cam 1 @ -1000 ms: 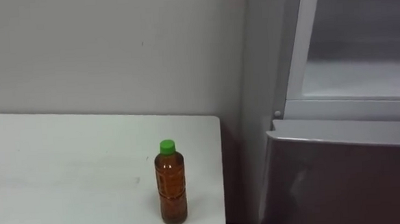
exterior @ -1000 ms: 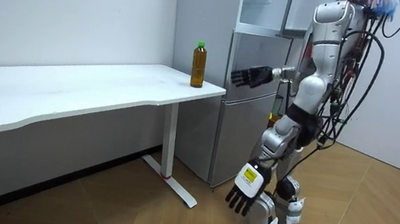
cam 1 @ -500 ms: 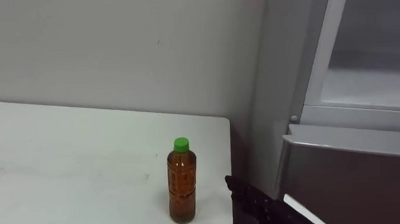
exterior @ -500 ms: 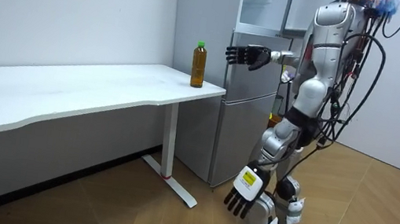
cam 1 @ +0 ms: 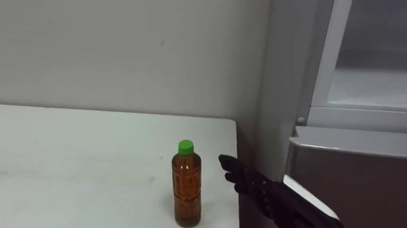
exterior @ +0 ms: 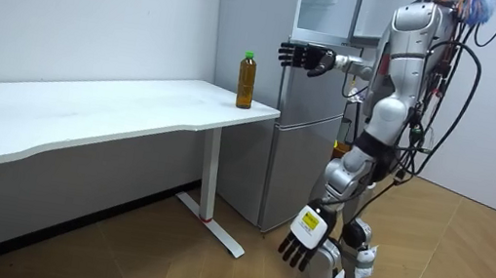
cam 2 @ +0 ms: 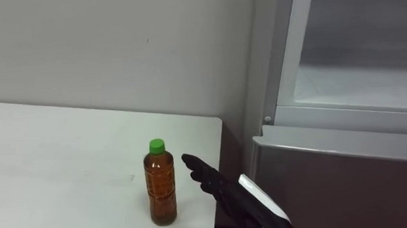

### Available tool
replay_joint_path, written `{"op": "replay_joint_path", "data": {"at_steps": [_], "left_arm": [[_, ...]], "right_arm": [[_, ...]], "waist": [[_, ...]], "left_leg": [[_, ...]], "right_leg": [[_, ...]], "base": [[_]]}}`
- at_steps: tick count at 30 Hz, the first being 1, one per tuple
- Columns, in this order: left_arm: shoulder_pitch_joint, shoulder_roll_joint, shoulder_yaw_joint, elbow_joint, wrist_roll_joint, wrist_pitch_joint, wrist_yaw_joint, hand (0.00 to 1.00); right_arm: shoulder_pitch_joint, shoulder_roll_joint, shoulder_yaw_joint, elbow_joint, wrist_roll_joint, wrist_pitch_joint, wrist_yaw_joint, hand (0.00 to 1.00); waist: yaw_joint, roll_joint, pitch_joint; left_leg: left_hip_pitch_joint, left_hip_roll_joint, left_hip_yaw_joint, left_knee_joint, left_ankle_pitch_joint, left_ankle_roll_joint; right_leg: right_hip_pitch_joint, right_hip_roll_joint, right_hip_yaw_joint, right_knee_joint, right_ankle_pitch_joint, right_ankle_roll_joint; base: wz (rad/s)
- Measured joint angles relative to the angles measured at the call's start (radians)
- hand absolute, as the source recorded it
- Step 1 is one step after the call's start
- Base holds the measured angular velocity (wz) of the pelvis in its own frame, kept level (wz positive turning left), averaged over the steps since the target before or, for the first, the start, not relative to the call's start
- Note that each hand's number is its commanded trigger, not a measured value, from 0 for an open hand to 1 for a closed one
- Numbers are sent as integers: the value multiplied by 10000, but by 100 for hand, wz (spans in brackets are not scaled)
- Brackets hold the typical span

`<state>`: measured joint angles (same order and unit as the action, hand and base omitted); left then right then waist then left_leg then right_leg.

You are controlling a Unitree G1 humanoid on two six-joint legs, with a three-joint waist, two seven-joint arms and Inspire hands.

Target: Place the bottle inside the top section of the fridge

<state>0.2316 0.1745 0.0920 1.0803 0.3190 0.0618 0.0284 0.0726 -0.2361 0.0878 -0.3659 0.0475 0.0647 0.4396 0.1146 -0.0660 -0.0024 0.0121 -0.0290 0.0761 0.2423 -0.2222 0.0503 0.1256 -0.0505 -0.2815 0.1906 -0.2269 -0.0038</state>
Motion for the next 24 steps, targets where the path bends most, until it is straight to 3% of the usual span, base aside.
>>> {"op": "replay_joint_path", "data": {"at_steps": [13, 24], "left_arm": [[-175, 14, -650, -14, 12, 27, 14, 0], [-175, -13, -876, -44, 76, 253, 391, 0]], "right_arm": [[-83, 30, 117, 7, 429, 2, -333, 0], [-757, 59, 1026, 1972, 1431, 5, -2143, 0]], "waist": [[48, 4, 79], [271, -23, 78]], "left_leg": [[-232, -15, -275, 205, -9, 3], [-186, -58, -389, 212, 3, 7]], "right_leg": [[-15, -5, -435, -7, 5, -1], [126, 11, -644, -31, 27, 28]], "base": [[6], [3]]}}
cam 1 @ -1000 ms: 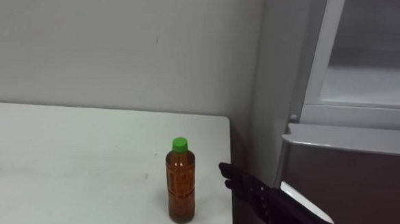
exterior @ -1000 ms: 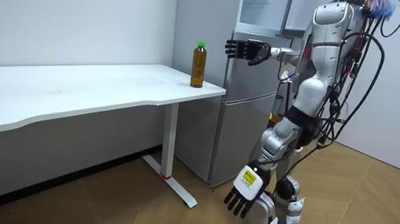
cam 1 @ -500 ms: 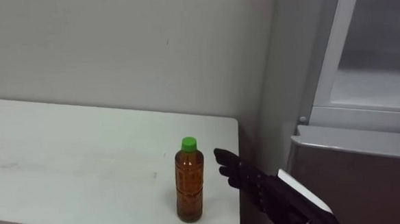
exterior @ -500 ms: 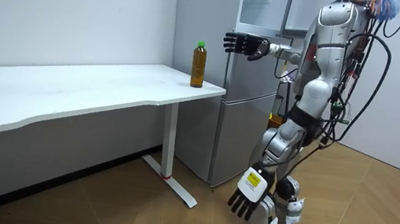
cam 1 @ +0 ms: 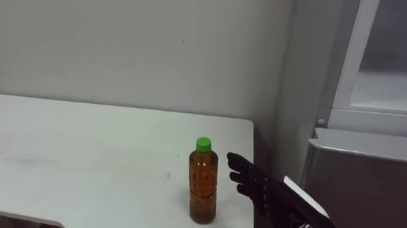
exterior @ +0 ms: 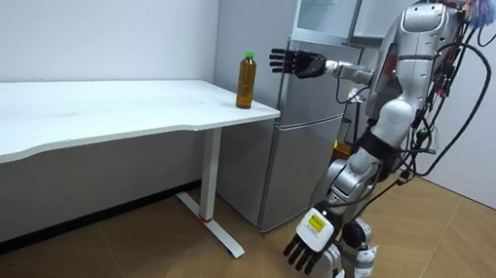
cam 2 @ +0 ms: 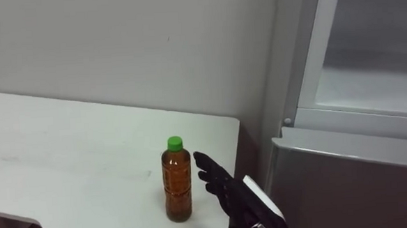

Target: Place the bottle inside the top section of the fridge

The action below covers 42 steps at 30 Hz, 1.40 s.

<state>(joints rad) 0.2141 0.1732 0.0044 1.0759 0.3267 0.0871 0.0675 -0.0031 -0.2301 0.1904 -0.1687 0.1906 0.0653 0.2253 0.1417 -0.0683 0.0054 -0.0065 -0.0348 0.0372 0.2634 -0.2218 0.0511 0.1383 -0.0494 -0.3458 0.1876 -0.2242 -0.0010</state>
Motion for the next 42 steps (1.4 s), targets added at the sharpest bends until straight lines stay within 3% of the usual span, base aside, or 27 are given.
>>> {"op": "replay_joint_path", "data": {"at_steps": [8, 11, 18, 31, 36, 42], "left_arm": [[53, -116, -93, -2, -62, 182, 102, 0], [133, -155, -87, 21, -107, 230, 126, 0], [200, -414, -88, 20, -118, 355, 218, 0], [426, -550, -168, 17, -121, 425, 338, 0], [421, -750, -223, 24, -207, 505, 310, 0], [372, -748, -573, 1, -293, 674, 341, 0]], "right_arm": [[-347, 44, 156, 1275, 3, 0, -1127, 0], [-702, 406, 150, 1727, 32, -1, -1679, 0], [-1074, 635, 156, 1918, 485, -8, -2772, 0], [-1517, 631, 198, 2857, 666, -113, -3762, 0], [-1713, 643, 236, 3437, 746, -132, -3980, 0], [-1989, 659, 236, 3686, 786, -131, -4612, 0]], "waist": [[40, 53, 18], [33, 105, 30], [31, 276, 21], [50, 369, -24], [76, 405, -21], [95, 395, -34]], "left_leg": [[-30, -94, -250, 15, 27, 47], [-27, -111, -256, 14, 28, 55], [-99, -162, -395, 12, 76, 107], [-347, -210, -583, 61, 172, 103], [-395, -309, -702, -38, 297, 144], [-728, -356, -837, -38, 434, 150]], "right_leg": [[51, -44, -168, -15, 43, 71], [45, -47, -158, -25, 48, 81], [23, -75, -234, -21, 74, 124], [-101, -112, -622, -25, 75, 124], [-149, -185, -705, -23, 75, 125], [-409, -226, -919, 4, 87, 110]], "base": [[9], [-1], [5], [6], [7], [8]]}}
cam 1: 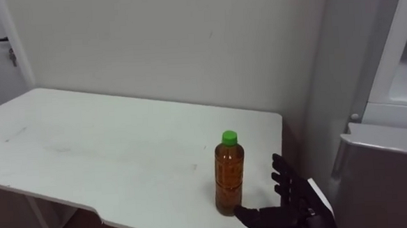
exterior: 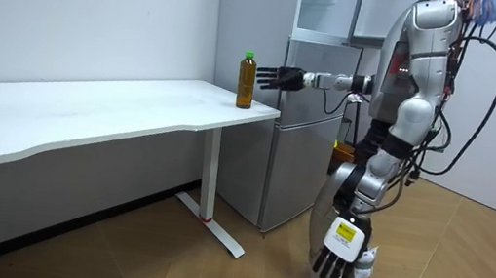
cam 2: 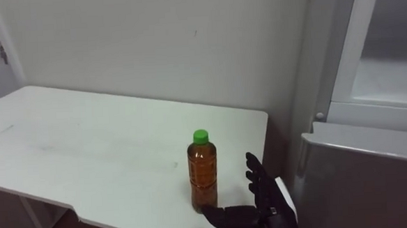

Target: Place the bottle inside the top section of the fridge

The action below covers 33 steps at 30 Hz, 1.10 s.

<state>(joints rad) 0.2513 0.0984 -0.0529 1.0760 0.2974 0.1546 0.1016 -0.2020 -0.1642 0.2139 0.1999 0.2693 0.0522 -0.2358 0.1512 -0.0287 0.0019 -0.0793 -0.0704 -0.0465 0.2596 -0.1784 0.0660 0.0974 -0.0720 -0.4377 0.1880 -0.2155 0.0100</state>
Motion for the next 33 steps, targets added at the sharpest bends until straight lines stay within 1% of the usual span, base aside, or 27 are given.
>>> {"op": "replay_joint_path", "data": {"at_steps": [2, 3, 4, 6, 8, 9, 11, 17, 19, 22, 23, 25, 26, 29, 30, 31, 33], "left_arm": [[-29, -1, -142, -7, -273, -5, 30, 0], [-167, 0, -291, -7, -320, -5, 35, 0], [-203, -7, -329, -6, -320, -5, 35, 0], [-337, 2, -519, 2, -334, -5, 43, 0], [-438, 14, -694, -28, -329, -4, 71, 0], [-457, 9, -725, -50, -326, -4, 71, 0], [-462, 11, -776, -66, -321, -9, 70, 0], [-461, 9, -909, -251, -329, -5, 188, 0], [-463, 9, -912, -251, -386, 3, 221, 0], [-525, 11, -954, -251, -843, 42, 244, 0], [-585, 13, -1064, -247, -1038, 57, 246, 0], [-656, 4, -1079, -237, -1090, 73, 236, 0], [-656, 3, -1084, -241, -1097, 72, 235, 0], [-781, 6, -1183, -237, -1109, 65, 237, 0], [-848, 7, -1292, -223, -1175, 65, 238, 0], [-856, 2, -1316, -221, -1245, 60, 238, 0], [-854, 2, -1380, -198, -1488, 45, 224, 0]], "right_arm": [[-106, 5, 3, 115, -15, -1, -151, 0], [-371, 20, 31, 440, 1, -13, -248, 0], [-549, 39, 58, 681, -1, -20, -307, 0], [-1042, 61, 101, 1359, 2, -22, -480, 0], [-1246, 71, 109, 1684, -2, -22, -559, 0], [-1460, 117, 117, 1975, -2, -21, -603, 0], [-1649, 123, 146, 2210, -14, -22, -777, 0], [-2095, 134, 198, 2751, -29, -80, -1141, 0], [-2209, 178, 206, 2854, -27, -81, -1225, 0], [-2553, 197, 201, 3189, -42, -84, -1439, 0], [-2710, 185, 186, 3329, -58, -113, -1566, 0], [-2884, 177, 175, 3581, -72, -180, -1654, 0], [-2970, 179, 174, 3751, -67, -229, -1664, 0], [-2996, 177, 95, 3796, -54, -383, -1715, 0], [-3025, 176, 69, 3796, -69, -416, -1787, 0], [-3055, 176, 65, 3796, -77, -418, -1822, 0], [-3091, 159, 1, 3796, -132, -447, -1941, 0]], "waist": [[-17, 47, 28], [1, 89, 54], [19, 100, 54], [135, 142, 79], [215, 149, 64], [239, 162, 74], [256, 166, 68], [490, 181, 86], [499, 200, 99], [488, 211, 105], [462, 218, 109], [483, 202, 119], [487, 203, 128], [491, 204, 224], [507, 193, 247], [511, 194, 263], [545, 197, 269]], "left_leg": [[-54, -42, -123, 9, 34, -6], [-88, -45, -129, 6, 59, -1], [-123, -45, -127, 6, 73, -3], [-255, -67, -184, -4, 138, 1], [-361, -92, -248, 0, 171, 8], [-412, -99, -256, 1, 183, 12], [-536, -124, -323, 6, 207, 22], [-911, -165, -388, 5, 266, 45], [-933, -181, -431, 0, 267, 47], [-1071, -200, -502, 47, 272, 49], [-1198, -212, -554, 110, 276, 49], [-1214, -231, -588, 145, 318, 53], [-1214, -237, -608, 147, 320, 55], [-1337, -247, -710, 143, 353, 54], [-1380, -262, -729, 148, 386, 57], [-1406, -268, -730, 148, 404, 59], [-1545, -300, -778, 150, 479, 75]], "right_leg": [[-11, -15, -109, -3, 0, 0], [-48, -26, -103, 3, 0, 0], [-92, -28, -89, 12, 1, -2], [-191, -36, -164, 11, 11, -18], [-288, -50, -209, 27, 12, -20], [-337, -61, -217, 30, 16, -22], [-447, -100, -305, 73, 18, -19], [-827, -125, -369, 173, 23, -10], [-843, -132, -411, 172, 23, -8], [-964, -137, -527, 178, 21, -5], [-1035, -140, -605, 180, 21, -5], [-1060, -158, -609, 197, 21, -5], [-1060, -168, -629, 216, 21, -4], [-1144, -217, -863, 374, 15, -1], [-1208, -233, -863, 382, 14, -1], [-1248, -240, -858, 406, 13, -2], [-1423, -296, -856, 546, 10, -6]], "base": [[16], [11], [5], [8], [12], [8], [8], [4], [7], [9], [9], [9], [7], [9], [7], [0], [2]]}}
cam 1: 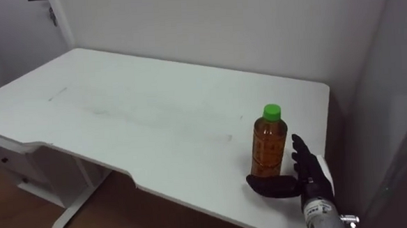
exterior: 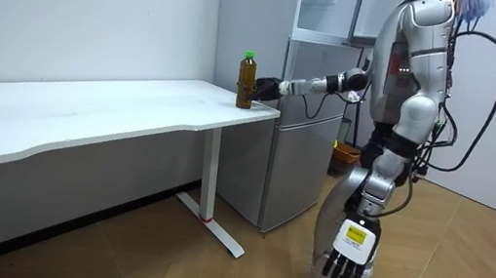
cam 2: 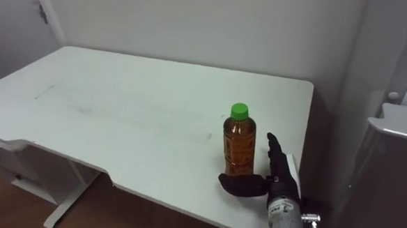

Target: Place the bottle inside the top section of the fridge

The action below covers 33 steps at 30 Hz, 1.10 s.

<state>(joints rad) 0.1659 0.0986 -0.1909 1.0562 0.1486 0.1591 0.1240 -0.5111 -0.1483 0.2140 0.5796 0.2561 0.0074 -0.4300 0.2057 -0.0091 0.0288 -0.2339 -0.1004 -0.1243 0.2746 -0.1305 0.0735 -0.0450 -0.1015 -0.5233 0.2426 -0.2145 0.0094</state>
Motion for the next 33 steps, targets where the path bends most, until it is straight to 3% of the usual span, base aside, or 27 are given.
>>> {"op": "replay_joint_path", "data": {"at_steps": [4, 17, 23, 33], "left_arm": [[7, 16, -101, 86, -230, 10, -18, 0], [5, 29, -467, 121, -794, -88, -11, 0], [-4, 189, -893, 162, -819, -164, 27, 0], [-14, 142, -974, 255, -801, -200, 29, 0]], "right_arm": [[-12, -45, -42, 107, -42, -89, -195, 0], [-169, -95, -85, 390, -92, -261, -485, 0], [-259, -124, 130, 820, 133, -408, -825, 0], [-527, -116, 181, 1069, 95, -451, -950, 0]], "waist": [[193, 0, 0], [261, -39, -26], [437, -255, -93], [512, -210, -32]], "left_leg": [[-75, -26, -25, 17, 49, 18], [-347, -89, -152, -4, 279, -15], [-322, -103, -137, 2, 297, -5], [-349, -104, -147, -23, 327, -21]], "right_leg": [[-110, -30, 13, 86, 1, 0], [-457, -190, 23, 347, -88, -77], [-442, -209, 25, 344, -114, -68], [-519, -199, 86, 317, -135, -74]], "base": [[3], [3], [0], [0]]}}
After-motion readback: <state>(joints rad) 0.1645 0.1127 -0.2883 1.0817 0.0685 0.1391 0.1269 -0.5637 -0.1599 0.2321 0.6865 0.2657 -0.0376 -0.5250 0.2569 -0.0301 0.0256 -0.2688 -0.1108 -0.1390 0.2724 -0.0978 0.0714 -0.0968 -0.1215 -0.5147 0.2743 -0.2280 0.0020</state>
